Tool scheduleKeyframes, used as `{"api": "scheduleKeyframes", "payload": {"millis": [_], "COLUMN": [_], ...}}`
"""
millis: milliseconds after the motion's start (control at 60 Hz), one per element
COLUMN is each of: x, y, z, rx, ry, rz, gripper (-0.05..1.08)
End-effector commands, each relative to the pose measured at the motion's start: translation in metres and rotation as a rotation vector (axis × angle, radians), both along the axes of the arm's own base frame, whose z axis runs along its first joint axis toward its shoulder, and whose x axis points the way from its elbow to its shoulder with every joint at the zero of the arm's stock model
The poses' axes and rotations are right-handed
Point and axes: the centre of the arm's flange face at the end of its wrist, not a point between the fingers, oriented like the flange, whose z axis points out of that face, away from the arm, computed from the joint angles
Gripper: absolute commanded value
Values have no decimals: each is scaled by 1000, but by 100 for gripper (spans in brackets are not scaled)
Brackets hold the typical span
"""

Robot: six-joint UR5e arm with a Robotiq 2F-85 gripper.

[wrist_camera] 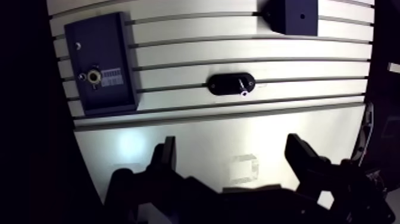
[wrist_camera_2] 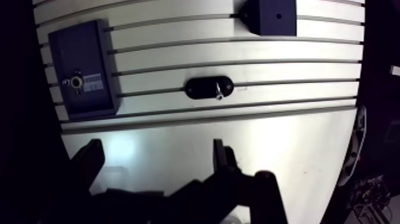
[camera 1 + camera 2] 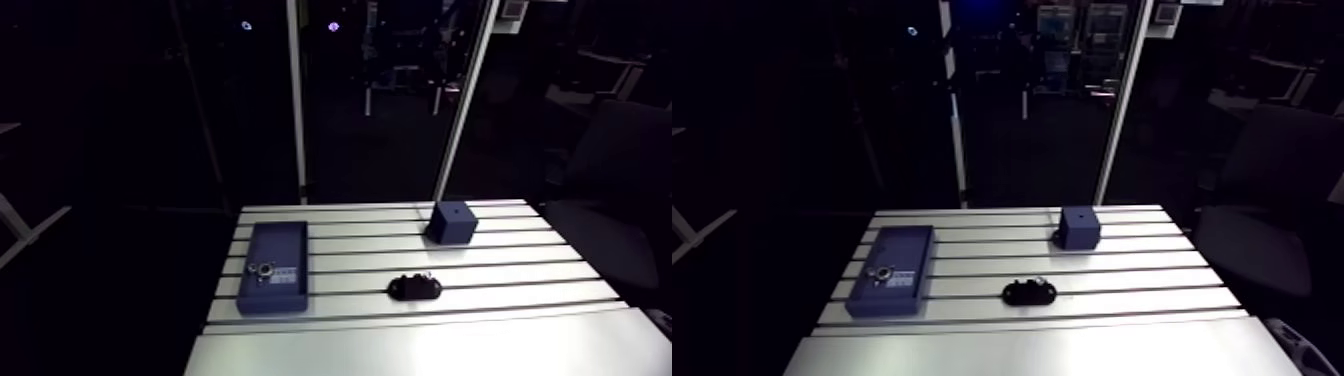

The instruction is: Pick up the M10 bolt and insert it into the hole until fully seated.

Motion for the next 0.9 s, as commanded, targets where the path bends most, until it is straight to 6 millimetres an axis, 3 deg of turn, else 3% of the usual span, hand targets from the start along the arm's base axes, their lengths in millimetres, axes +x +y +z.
{"api": "scheduleKeyframes", "payload": {"millis": [17, 750, 900], "x": [-38, -40, -40], "y": [-33, -31, -22], "z": [-15, -13, -21], "rx": [11, 15, 13], "ry": [-3, 6, 21], "rz": [82, 87, 126], "gripper": [1, 1, 1]}}
